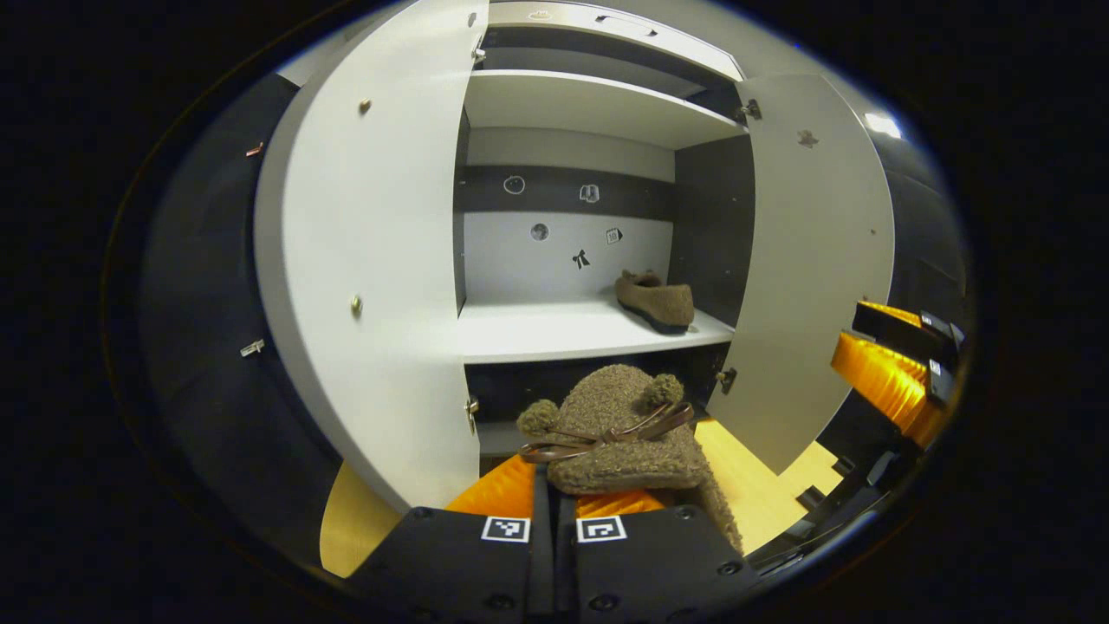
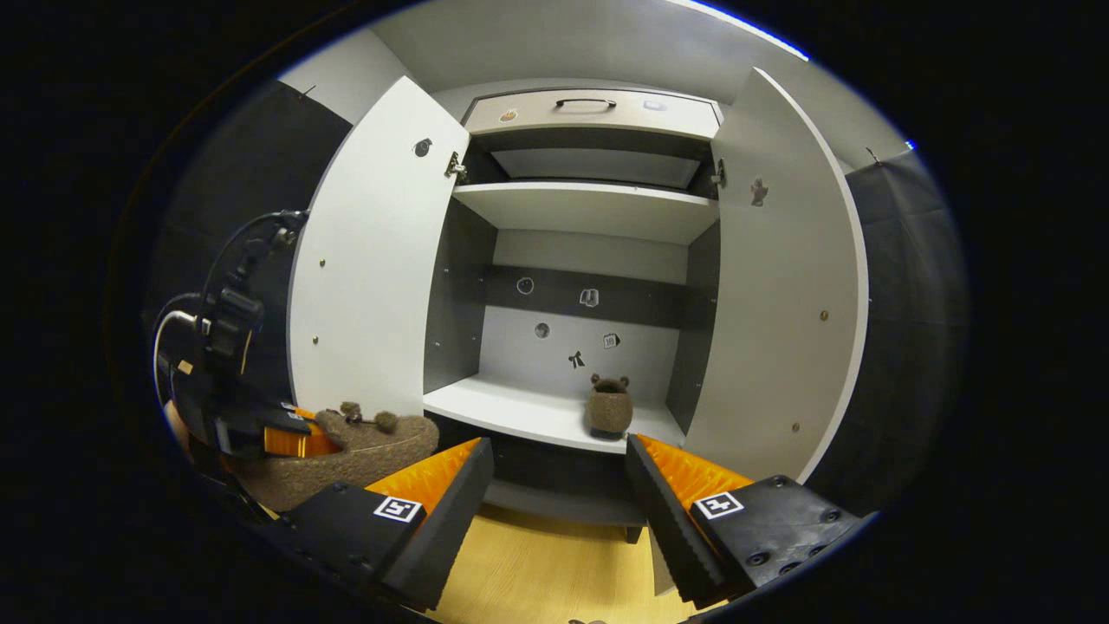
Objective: Grab one shoe with the right hand and put it into the shoe cabinet, grab the other shoe with the left hand and put it into the shoe cabinet; then close the right door with the right hand and the left door with the left hand.
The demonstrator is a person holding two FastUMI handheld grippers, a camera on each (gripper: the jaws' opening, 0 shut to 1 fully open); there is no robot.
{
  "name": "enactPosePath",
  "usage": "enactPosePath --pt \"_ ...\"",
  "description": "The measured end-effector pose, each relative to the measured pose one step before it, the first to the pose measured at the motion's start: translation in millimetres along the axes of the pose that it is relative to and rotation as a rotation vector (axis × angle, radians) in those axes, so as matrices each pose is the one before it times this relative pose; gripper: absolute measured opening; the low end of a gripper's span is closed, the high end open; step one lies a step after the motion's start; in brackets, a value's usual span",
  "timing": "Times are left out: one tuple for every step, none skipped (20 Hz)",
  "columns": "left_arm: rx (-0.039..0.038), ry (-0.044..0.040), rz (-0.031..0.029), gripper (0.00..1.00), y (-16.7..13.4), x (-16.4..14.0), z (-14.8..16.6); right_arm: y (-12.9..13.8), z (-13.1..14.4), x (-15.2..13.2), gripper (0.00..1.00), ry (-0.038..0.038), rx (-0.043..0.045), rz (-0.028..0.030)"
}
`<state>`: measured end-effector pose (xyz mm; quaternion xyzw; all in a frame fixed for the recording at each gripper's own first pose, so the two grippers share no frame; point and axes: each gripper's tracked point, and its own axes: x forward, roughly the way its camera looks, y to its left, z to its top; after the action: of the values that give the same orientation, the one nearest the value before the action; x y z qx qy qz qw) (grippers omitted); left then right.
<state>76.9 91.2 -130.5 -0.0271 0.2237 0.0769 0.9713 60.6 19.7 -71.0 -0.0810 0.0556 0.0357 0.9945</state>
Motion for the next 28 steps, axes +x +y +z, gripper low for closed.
enactPosePath --pt "-0.00299 -0.0124 0.00961 0.05 1.55 9.63 13.19 0.13 5.22 4.32 0.98 -0.01404 -0.00265 0.01361" --pt "0.00197 -0.01376 0.01779 0.05 1.78 10.42 13.26 -0.47 3.93 5.57 0.98 -0.0126 -0.00226 0.01472" --pt "0.01025 -0.00463 0.01794 0.05 0.49 11.3 12.52 0.35 1.85 5.18 0.98 -0.00364 -0.00002 0.019" --pt "0.01921 -0.01279 0.01578 0.05 -0.4 11.63 12.82 1.08 1.29 5.95 0.98 -0.00296 0.00213 0.02453" --pt "0.00946 -0.01918 0.06534 0.05 6.97 -2.87 17.35 -1.38 2.93 6.19 0.98 -0.0096 -0.00049 0.01818" --pt "0.03405 -0.01825 -0.001 0.05 -0.28 32.11 10.35 -3.43 2.34 6.76 0.98 -0.00771 0.00094 0.01582" --pt "-0.00658 0.01591 0.00736 0.05 -3.19 14.01 7.74 -2.8 0.66 6.49 0.98 -0.0007 0.0091 0.01624" --pt "-0.01267 -0.00514 0.00381 0.05 -3.59 6.76 10.01 1.17 0.95 6.2 0.98 -0.00063 0.01288 0.02706" --pt "-0.01492 -0.0087 0.00731 0.05 -2.09 11.46 10.01 -0.98 1.57 4.7 0.98 -0.00489 0.00832 0.01914" --pt "-0.0109 -0.01166 -0.00015 0.05 -2.72 10.87 8.68 -4.94 2.05 4.24 0.98 -0.00654 0.00284 0.01247" --pt "-0.00673 -0.01145 -0.00031 0.05 -2.93 11.87 8.71 -3.97 1.0 3.71 1.0 -0.00419 0.00462 0.01112" --pt "-0.00119 -0.00665 0.00462 0.05 -1.24 11.14 5.12 -1.73 0.31 3.31 0.98 -0.00241 0.00868 0.01124" --pt "0.00524 -0.00123 0.00468 0.05 -1.22 12.26 5.92 -1.51 0.3 2.12 0.98 -0.00049 0.01024 0.01176" --pt "0.00345 -0.00336 0.00468 0.05 -0.12 12.98 6.35 -1.25 -0.54 2.56 0.98 -0.00017 0.00837 0.01222" --pt "-0.00077 -0.0085 0.0024 0.05 0.18 14.55 7.32 -1.19 -0.65 3.22 0.98 0.00103 0.00656 0.00994" --pt "-0.00098 -0.00432 -0.00116 0.05 -0.39 16.42 5.67 -0.56 -0.57 3.31 0.98 0.0014 0.00437 0.0104" --pt "0.00055 0.00057 -0.00054 0.05 -0.47 16.89 5.3 2.17 -1.35 3.64 0.98 0.00194 0.00277 0.01519" --pt "0.00219 0.01271 -0.00118 0.05 0.17 17.53 -0.49 2.53 -1.13 3.96 0.98 0.00136 0.00033 0.01282" --pt "0.00898 0.01542 -0.00046 0.05 -0.43 17.24 -0.03 2.03 -1.68 3.42 0.98 0.00346 -0.00098 0.01521" --pt "0.00344 0.01799 -0.00211 0.05 0.22 17.98 -2.55 3.01 -1.43 1.81 0.98 0.00407 -0.00184 0.01359" --pt "-0.00497 0.01778 -0.0047 0.05 -0.41 15.67 -3.49 2.97 -1.15 2.38 0.98 0.0038 -0.00223 0.0136" --pt "-0.00642 0.02114 -0.01279 0.05 -2.6 14.96 -4.06 1.53 -0.94 1.85 0.98 0.00376 -0.00249 0.01124" --pt "-0.01089 0.02006 -0.01123 0.05 -0.33 13.87 -3.8 -0.2 -0.74 1.41 0.98 0.00141 -0.00376 0.00645" --pt "-0.00827 0.01346 -0.00329 0.05 -0.41 13.2 -4.44 -0.4 -0.47 1.94 0.98 0.00061 -0.00106 0.00504" --pt "-0.00187 0.01531 0.00448 0.05 0.51 12.02 -3.47 -1.15 -1.57 1.0 0.98 0.00419 0.00206 0.00267" --pt "0.00016 0.0081 0.00855 0.06 2.38 9.65 -2.77 -2.81 -2.47 0.99 0.98 0.00499 0.00189 -0.00099" --pt "0.00603 0.00629 0.00626 0.07 1.26 6.98 -1.43 -3.04 -1.56 0.08 0.98 0.00571 0.00109 -0.00432" --pt "0.00398 0.01074 0.00189 0.09 -0.05 5.93 -2.58 -4.57 -2.08 -0.5 0.98 0.00738 0.00284 -0.00608"
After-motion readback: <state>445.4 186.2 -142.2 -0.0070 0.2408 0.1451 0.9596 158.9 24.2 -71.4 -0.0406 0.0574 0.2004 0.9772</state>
